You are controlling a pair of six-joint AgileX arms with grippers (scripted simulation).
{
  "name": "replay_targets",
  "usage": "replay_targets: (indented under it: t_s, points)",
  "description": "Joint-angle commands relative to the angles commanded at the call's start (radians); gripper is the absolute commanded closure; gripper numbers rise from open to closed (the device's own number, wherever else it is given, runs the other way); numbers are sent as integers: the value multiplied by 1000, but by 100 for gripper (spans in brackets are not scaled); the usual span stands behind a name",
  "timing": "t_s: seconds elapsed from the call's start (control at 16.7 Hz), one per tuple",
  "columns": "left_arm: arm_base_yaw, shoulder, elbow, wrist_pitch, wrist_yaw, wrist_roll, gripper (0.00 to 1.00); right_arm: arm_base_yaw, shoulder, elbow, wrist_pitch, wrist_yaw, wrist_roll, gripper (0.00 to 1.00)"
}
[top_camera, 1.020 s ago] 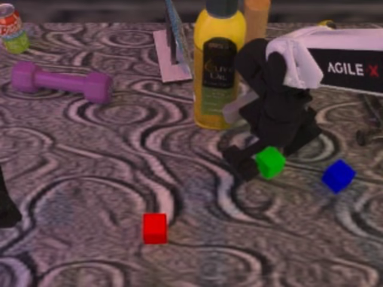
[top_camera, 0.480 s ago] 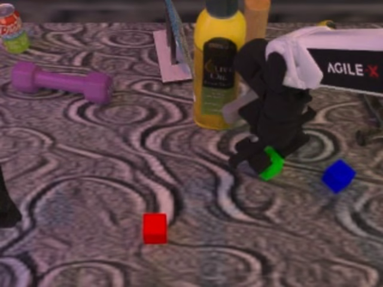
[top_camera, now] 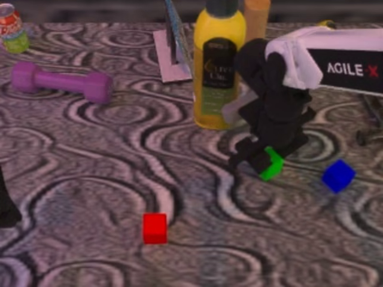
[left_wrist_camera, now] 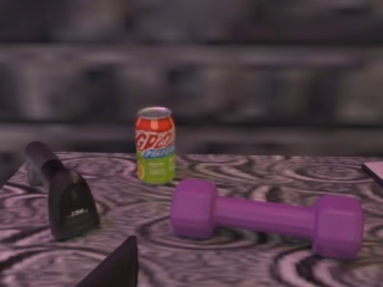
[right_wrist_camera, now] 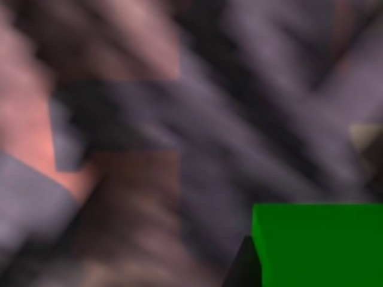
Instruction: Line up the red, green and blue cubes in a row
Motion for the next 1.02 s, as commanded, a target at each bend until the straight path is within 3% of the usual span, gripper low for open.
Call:
replay_targets:
  t_s: [0.24, 0.66, 1.02]
  points:
    - [0, 0, 0, 0, 0, 0, 0, 1, -22, 21, -23, -2, 0, 100]
    - [0, 0, 0, 0, 0, 0, 0, 6, -89, 165, -238, -3, 0, 100]
    - [0, 0, 0, 0, 0, 0, 0, 9, -89, 168, -243, -3, 14, 100]
